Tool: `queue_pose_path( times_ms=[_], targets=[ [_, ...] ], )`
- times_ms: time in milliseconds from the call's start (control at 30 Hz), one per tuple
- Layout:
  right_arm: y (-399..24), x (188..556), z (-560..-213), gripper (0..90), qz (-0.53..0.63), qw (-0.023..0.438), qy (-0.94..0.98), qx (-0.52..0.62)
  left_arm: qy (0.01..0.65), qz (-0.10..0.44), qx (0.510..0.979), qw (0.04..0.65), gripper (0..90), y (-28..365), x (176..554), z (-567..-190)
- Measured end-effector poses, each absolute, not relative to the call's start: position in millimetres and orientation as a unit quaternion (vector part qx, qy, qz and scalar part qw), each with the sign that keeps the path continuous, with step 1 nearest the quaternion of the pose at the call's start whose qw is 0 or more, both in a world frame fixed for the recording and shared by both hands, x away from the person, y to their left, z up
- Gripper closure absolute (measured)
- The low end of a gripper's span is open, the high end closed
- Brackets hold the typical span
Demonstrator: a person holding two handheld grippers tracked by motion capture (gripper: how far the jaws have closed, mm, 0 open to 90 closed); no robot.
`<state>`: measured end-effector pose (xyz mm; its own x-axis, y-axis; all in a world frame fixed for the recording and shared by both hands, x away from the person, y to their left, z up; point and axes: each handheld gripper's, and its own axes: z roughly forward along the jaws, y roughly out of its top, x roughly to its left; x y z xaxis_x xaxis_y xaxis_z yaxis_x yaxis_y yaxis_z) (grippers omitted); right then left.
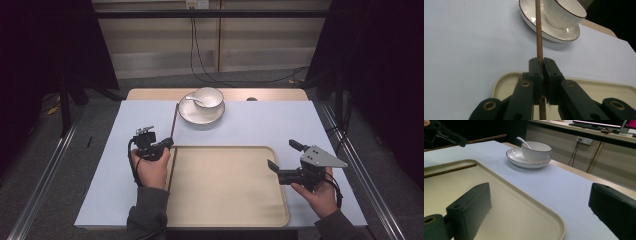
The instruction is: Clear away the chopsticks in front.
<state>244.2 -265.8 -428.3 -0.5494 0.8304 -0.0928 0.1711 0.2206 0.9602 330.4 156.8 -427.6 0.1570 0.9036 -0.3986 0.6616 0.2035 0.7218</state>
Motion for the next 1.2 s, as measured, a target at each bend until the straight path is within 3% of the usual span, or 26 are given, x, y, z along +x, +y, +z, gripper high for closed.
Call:
queue_pose_path(
  times_ms=[533, 1200],
  targets=[
    [-265, 244, -428, 3.9, 0.512, 0.323, 0.717, 0.346, 0.636, 0.132, 0.604, 0.462, 85.4, 168, 269, -440],
    [-264, 244, -429, 4.0, 0.509, 0.322, 0.720, 0.345, 0.630, 0.105, 0.631, 0.441, 85.4, 161, 230, -455]
  ],
)
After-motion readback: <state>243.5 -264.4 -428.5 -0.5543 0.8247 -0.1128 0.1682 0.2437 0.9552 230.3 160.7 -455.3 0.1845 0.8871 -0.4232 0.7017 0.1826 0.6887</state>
